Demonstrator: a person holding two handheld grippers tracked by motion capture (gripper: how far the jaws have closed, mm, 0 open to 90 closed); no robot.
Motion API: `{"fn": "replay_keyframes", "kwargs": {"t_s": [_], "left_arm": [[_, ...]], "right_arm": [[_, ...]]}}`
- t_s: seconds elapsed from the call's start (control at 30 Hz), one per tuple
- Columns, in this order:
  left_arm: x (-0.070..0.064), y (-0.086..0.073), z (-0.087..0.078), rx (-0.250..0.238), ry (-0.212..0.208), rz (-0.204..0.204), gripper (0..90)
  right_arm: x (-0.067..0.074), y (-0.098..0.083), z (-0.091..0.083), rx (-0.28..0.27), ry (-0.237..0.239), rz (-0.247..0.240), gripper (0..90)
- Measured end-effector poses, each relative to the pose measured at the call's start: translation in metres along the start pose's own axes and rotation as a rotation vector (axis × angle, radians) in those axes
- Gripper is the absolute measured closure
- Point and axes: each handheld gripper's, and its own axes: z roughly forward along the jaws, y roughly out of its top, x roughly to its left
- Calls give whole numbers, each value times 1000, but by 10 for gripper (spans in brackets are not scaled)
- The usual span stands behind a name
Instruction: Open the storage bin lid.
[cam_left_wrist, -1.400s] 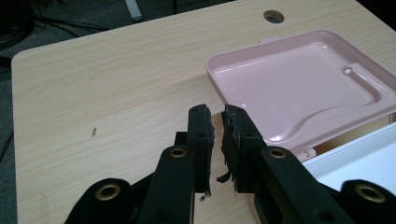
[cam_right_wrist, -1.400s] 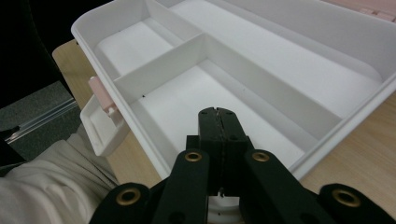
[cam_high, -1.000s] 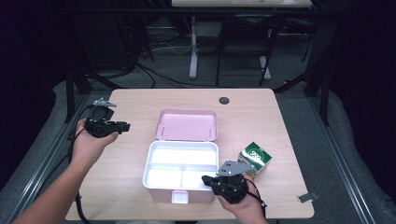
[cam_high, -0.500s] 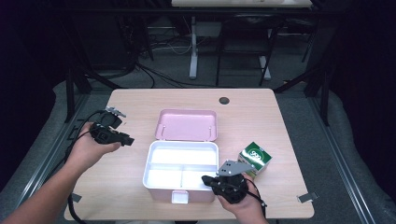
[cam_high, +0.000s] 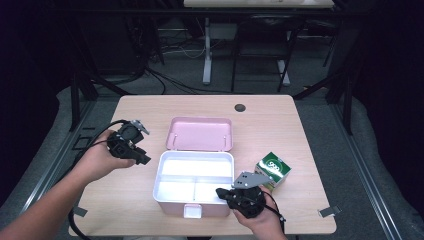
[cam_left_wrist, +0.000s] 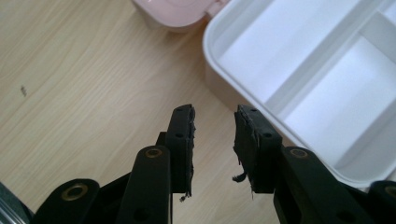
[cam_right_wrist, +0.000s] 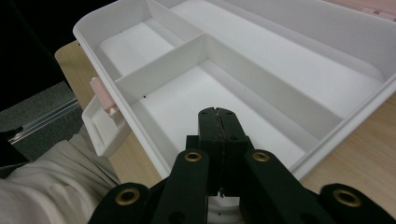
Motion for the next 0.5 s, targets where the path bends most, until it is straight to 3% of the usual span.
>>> {"fn": "replay_keyframes", "kwargs": {"t_s": [0.03, 0.07, 0.13, 0.23, 0.4, 0.5], "left_arm": [[0, 0, 0, 0, 0, 0, 668], [-5, 4, 1, 8, -9, 48, 666], [-10, 8, 1, 20, -9, 83, 664], [-14, 12, 3, 36, -20, 107, 668], [-28, 24, 6, 69, -39, 197, 671], [-34, 30, 6, 58, -40, 223, 675]], "right_arm": [[0, 0, 0, 0, 0, 0, 900], [0, 0, 0, -1, 3, 2, 900], [0, 0, 0, -2, 3, 1, 900], [0, 0, 0, -3, 2, 2, 900], [0, 0, 0, -3, 3, 0, 895], [0, 0, 0, -6, 8, 1, 887]]}}
